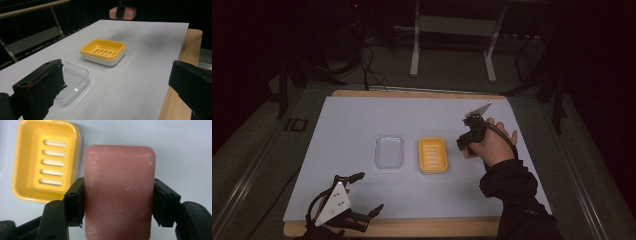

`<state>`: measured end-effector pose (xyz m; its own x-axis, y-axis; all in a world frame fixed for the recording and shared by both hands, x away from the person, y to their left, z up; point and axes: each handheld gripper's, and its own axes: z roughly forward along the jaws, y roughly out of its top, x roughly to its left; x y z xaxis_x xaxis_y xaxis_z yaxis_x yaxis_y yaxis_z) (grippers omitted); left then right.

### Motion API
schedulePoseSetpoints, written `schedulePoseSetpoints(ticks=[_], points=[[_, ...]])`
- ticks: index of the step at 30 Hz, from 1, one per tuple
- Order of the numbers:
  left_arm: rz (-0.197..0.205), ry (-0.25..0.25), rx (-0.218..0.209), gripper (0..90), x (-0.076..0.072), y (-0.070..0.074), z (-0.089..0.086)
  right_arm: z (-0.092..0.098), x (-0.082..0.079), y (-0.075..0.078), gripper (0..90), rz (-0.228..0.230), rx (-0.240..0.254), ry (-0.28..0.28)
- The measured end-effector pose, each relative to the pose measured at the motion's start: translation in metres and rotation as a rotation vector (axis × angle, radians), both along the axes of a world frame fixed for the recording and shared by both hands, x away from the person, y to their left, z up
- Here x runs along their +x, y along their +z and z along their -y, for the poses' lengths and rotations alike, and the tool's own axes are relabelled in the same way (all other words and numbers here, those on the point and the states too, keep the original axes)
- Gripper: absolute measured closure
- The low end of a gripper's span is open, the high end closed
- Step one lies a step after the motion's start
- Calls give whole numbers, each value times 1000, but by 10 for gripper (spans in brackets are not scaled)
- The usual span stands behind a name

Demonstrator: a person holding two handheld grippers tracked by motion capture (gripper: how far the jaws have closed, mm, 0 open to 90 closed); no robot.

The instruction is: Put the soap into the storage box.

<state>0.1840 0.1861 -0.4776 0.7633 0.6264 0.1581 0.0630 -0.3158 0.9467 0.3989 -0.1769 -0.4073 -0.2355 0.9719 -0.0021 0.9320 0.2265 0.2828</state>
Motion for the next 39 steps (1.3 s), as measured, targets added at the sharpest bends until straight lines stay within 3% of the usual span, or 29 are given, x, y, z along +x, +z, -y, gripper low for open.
schedulePoseSetpoints(ticks=[9, 17, 21, 27, 32, 39], points=[[1, -1, 3, 6, 0, 0, 0, -21, -3, 12, 378, 37, 28, 35], [-5, -10, 2, 7, 0, 0, 0, -40, -6, 15, 377, 44, 38, 67], [-6, -9, 0, 6, 0, 0, 0, -51, -9, 19, 377, 74, 72, 72], [-3, -11, 3, 6, -1, 0, 1, -65, -14, 14, 377, 78, 107, 84], [-2, -15, 4, 6, -1, 0, 1, -74, -18, 9, 378, 131, 156, 62], [0, -15, 6, 6, -1, 0, 0, -81, -20, -7, 378, 170, 182, 30]])
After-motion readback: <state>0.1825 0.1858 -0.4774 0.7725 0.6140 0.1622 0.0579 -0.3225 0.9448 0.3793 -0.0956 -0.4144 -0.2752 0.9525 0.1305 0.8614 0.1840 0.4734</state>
